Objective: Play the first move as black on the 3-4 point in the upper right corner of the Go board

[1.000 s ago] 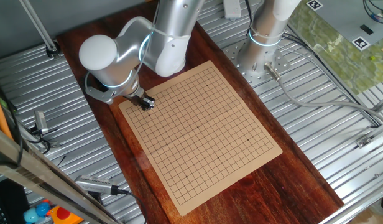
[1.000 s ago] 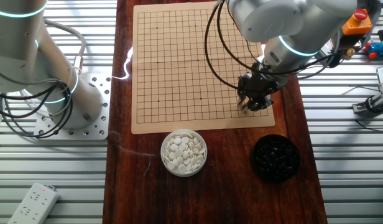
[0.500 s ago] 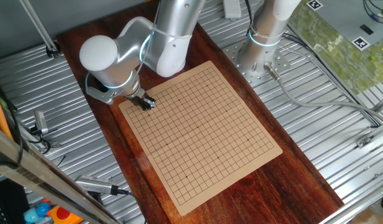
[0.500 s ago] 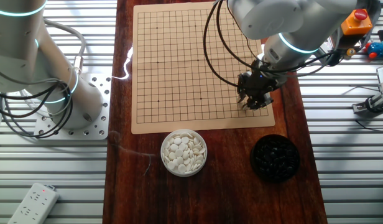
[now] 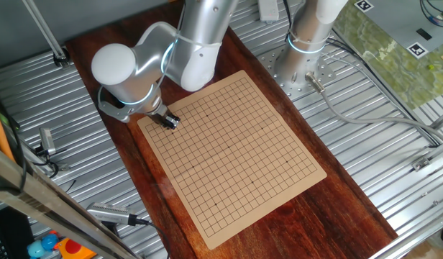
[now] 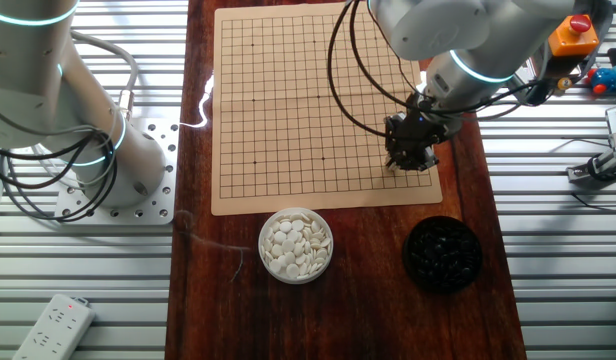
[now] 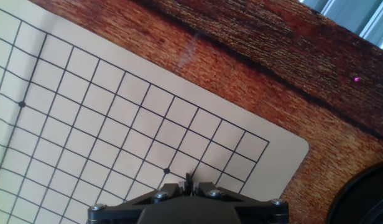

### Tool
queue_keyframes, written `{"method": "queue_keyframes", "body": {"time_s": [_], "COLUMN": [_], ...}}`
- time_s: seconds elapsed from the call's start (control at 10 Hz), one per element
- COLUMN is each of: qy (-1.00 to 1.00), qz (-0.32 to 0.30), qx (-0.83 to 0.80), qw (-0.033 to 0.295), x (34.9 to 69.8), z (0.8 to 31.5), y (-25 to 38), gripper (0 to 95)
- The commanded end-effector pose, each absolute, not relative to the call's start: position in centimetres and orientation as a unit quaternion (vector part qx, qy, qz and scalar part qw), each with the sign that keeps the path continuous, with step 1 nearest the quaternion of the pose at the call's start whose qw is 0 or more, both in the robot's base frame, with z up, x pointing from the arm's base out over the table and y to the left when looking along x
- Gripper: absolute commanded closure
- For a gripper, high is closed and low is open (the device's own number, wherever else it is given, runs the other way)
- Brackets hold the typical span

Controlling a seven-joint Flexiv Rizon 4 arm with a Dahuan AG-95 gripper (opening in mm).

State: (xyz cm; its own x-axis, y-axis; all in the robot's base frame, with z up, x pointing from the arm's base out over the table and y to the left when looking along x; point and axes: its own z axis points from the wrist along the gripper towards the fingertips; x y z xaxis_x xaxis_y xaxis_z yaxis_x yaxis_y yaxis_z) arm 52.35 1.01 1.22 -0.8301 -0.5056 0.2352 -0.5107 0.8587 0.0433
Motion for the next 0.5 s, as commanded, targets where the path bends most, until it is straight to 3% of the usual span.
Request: {"method": "queue_keyframes", "body": {"time_s": [0.1,0.5], "qy": [-0.957,-0.958], "qz": [0.01,0.008], "qx": [0.264,0.263], "qw": [0.119,0.119], "x": [52.4,52.31], "z": [1.23,1.36], "y": [1.01,1.13], "gripper": [95.0,95.0]}}
